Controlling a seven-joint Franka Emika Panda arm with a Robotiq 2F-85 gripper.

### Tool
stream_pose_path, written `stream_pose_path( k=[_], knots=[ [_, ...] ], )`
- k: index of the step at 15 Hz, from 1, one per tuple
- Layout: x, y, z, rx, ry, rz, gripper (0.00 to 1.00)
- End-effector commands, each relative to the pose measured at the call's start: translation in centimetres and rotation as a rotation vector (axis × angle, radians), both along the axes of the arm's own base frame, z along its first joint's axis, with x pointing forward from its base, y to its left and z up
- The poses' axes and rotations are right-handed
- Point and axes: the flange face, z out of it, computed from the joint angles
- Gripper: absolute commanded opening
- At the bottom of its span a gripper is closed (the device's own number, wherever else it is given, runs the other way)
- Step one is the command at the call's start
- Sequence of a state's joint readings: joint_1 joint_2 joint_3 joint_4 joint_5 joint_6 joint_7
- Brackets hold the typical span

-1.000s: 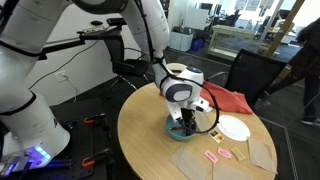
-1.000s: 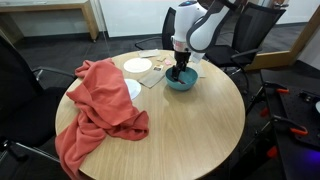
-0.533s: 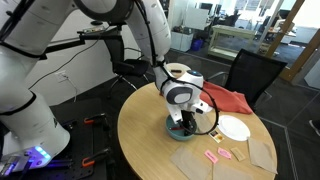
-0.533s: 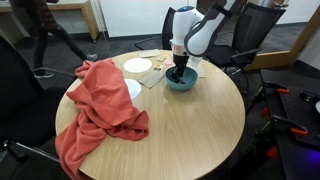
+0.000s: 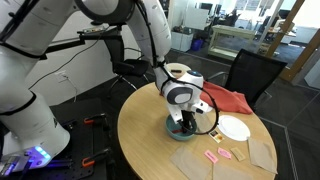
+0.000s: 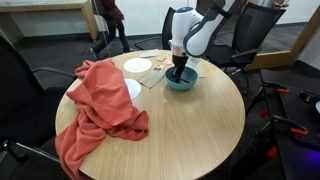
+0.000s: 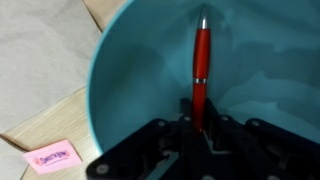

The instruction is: Take the red pen out of the blue bowl

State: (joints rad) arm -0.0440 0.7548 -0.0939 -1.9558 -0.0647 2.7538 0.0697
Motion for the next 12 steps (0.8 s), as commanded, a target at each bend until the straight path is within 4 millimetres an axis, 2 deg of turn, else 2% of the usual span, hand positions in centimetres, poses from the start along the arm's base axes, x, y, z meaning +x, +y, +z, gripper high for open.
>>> stream_pose_path(
  k=[1, 9, 12],
  knots=[
    [-0.5, 0.5, 2.6, 0.011, -0.035, -0.003, 0.04],
    [-2.4, 2.3, 10.2, 0.008, -0.129, 0.059, 0.04],
    [-3.9, 5.2, 12.9, 0.005, -0.167, 0.139, 0.04]
  ],
)
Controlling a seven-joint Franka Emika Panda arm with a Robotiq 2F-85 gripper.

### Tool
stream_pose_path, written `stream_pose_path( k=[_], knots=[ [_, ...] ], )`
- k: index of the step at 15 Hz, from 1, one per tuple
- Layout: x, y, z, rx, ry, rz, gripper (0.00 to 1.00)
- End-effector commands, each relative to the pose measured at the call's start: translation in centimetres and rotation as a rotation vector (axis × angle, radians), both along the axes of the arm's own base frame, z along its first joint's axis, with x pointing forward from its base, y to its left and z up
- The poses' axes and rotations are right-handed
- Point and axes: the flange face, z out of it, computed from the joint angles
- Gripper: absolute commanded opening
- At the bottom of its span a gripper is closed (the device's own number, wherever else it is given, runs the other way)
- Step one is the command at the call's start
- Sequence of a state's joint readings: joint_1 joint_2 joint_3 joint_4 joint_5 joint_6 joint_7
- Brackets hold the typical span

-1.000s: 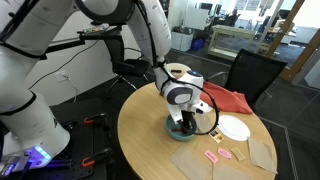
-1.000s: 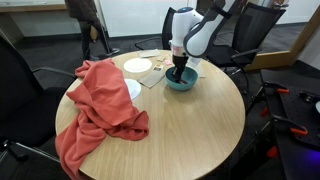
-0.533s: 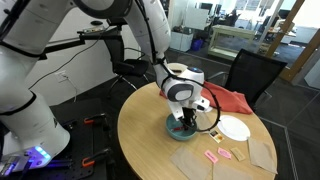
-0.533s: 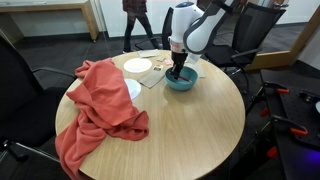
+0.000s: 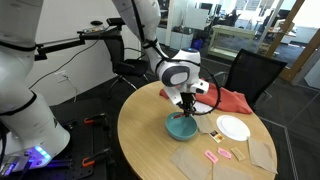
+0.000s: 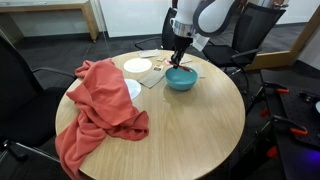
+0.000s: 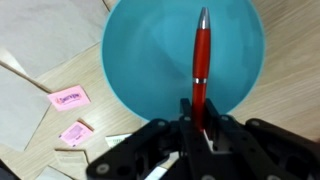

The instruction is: Take the red pen out of the blue bowl

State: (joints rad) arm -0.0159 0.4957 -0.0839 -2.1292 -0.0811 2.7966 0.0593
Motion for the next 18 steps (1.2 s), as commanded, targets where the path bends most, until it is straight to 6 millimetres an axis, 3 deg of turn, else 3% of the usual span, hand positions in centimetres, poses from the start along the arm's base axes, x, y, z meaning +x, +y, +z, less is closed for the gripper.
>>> stream_pose_path(
  k=[1, 6, 10, 13, 18],
  knots=[
    [-3.1, 3.6, 3.6, -0.007, -0.050, 0.115, 0.04],
    [-5.5, 10.7, 4.7, -0.021, -0.048, 0.300, 0.04],
    [-7.4, 15.2, 2.6, -0.025, -0.001, 0.419, 0.04],
    [-8.9, 17.1, 0.4, -0.024, 0.034, 0.475, 0.04],
    [-10.6, 18.0, -3.4, -0.031, 0.065, 0.526, 0.04]
  ],
)
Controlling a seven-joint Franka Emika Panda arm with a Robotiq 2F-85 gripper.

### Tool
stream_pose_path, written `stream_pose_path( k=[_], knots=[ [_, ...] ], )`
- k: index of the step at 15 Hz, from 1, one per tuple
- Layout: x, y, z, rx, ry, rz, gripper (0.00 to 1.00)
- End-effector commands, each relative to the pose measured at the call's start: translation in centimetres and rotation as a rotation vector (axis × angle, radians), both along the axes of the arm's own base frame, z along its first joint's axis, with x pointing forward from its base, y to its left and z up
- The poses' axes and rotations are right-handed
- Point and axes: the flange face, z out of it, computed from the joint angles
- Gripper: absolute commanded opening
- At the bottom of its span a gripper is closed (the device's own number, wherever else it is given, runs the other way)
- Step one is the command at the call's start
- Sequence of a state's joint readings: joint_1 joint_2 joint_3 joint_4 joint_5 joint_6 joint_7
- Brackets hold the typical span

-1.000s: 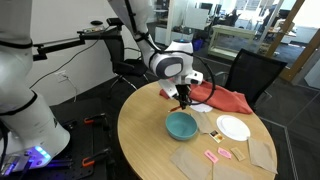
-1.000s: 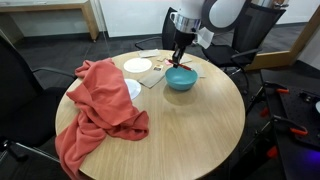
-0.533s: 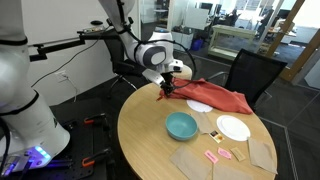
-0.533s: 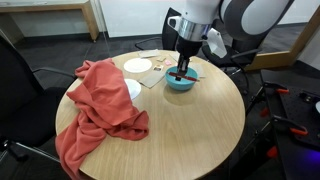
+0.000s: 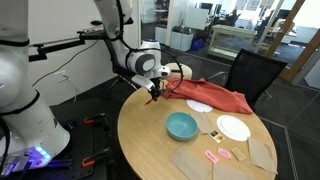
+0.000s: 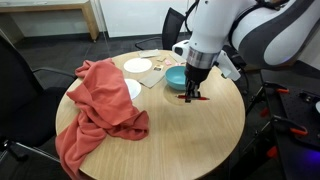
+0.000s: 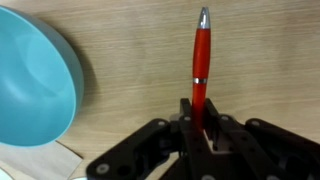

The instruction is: Take the red pen out of the blue bowl

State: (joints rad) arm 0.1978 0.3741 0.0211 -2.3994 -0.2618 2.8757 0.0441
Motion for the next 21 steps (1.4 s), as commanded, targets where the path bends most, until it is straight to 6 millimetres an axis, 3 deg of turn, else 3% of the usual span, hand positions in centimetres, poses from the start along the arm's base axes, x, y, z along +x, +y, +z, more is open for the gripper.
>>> stream_pose_path(
  k=[1, 4, 5, 6, 14, 21],
  knots=[
    [-1.0, 0.2, -2.0, -0.007, -0.008, 0.045, 0.04],
    [-1.3, 0.1, -3.2, -0.021, -0.002, 0.060, 0.04],
    [-1.4, 0.0, -3.4, -0.024, -0.006, 0.061, 0.40],
    [-1.5, -0.1, -3.5, -0.026, -0.008, 0.061, 0.41],
    [-1.6, -0.5, -3.6, -0.036, -0.010, 0.063, 0.99],
    [-1.1, -0.4, -3.9, -0.040, 0.016, 0.050, 1.00]
  ],
)
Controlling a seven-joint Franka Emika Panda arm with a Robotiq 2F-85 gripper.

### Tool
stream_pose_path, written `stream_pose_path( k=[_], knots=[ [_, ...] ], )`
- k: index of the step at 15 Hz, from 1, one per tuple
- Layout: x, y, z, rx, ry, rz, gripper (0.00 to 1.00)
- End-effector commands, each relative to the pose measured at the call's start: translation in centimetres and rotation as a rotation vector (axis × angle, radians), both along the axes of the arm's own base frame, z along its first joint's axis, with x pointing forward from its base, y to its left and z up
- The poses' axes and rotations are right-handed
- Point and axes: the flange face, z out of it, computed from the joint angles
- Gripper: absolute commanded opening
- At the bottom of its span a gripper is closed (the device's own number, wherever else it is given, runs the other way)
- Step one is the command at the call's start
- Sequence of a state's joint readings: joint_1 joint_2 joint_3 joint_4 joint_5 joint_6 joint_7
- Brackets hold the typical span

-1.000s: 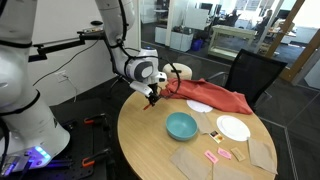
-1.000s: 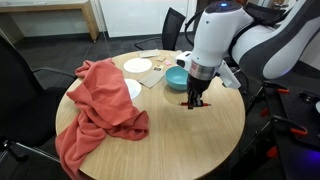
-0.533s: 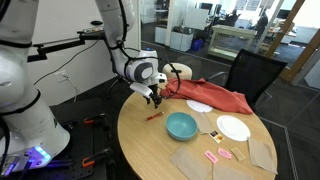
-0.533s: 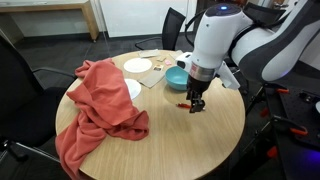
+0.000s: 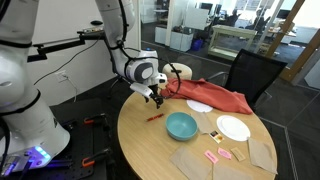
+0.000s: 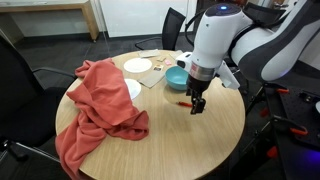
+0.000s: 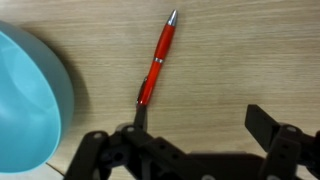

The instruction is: Take the red pen out of the blue bowl

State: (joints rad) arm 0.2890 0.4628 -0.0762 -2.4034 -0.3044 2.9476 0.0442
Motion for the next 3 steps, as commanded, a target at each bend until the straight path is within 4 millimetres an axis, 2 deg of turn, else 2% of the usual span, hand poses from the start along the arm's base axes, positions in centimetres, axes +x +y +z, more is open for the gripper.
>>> stream_pose_path(
  k=[1, 3],
  knots=[
    [0.02, -0.01, 0.00, 0.000, 0.001, 0.000, 1.00],
    [0.01, -0.01, -0.05, 0.000, 0.002, 0.000, 1.00]
  ],
)
